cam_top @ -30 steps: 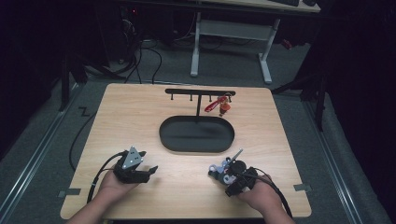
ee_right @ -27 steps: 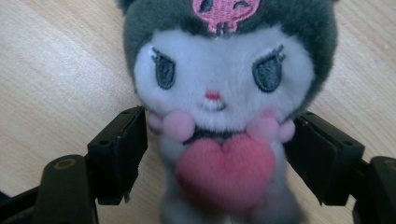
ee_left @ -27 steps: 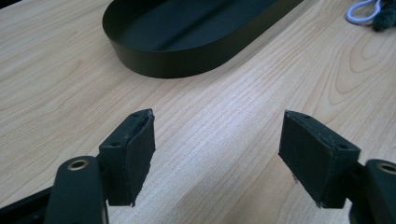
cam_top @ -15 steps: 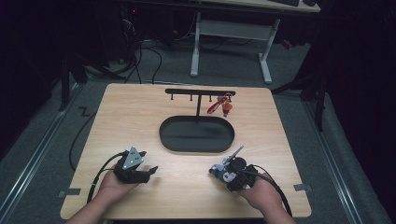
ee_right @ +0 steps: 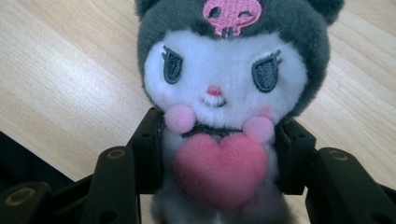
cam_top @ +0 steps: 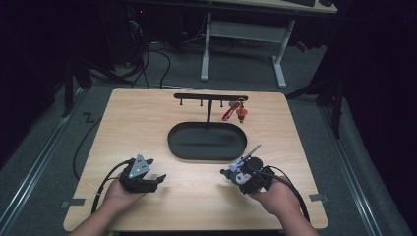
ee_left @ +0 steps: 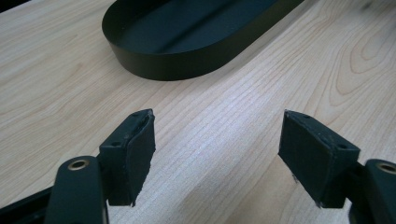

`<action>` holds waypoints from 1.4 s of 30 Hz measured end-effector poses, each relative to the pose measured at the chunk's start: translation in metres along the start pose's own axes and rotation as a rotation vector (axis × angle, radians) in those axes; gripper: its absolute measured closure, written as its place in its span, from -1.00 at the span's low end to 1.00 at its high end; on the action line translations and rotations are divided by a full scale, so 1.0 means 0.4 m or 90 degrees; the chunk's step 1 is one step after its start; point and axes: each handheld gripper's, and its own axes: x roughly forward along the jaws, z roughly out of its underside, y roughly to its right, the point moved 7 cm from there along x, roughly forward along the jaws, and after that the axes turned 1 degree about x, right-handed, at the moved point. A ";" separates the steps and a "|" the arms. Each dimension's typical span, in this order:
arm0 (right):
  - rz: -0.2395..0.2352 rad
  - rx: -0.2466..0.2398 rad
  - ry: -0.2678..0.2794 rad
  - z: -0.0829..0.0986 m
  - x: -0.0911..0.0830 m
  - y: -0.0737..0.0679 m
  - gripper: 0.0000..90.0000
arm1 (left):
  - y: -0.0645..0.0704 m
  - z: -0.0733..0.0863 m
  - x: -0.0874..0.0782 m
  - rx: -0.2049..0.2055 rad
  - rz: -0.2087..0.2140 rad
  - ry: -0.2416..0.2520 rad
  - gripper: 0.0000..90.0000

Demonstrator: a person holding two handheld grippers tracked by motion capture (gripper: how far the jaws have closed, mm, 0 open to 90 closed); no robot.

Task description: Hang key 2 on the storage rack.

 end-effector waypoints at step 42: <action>-0.019 0.043 0.035 -0.240 -0.180 0.068 0.06 | -0.002 0.014 -0.012 -0.018 0.001 -0.012 -0.39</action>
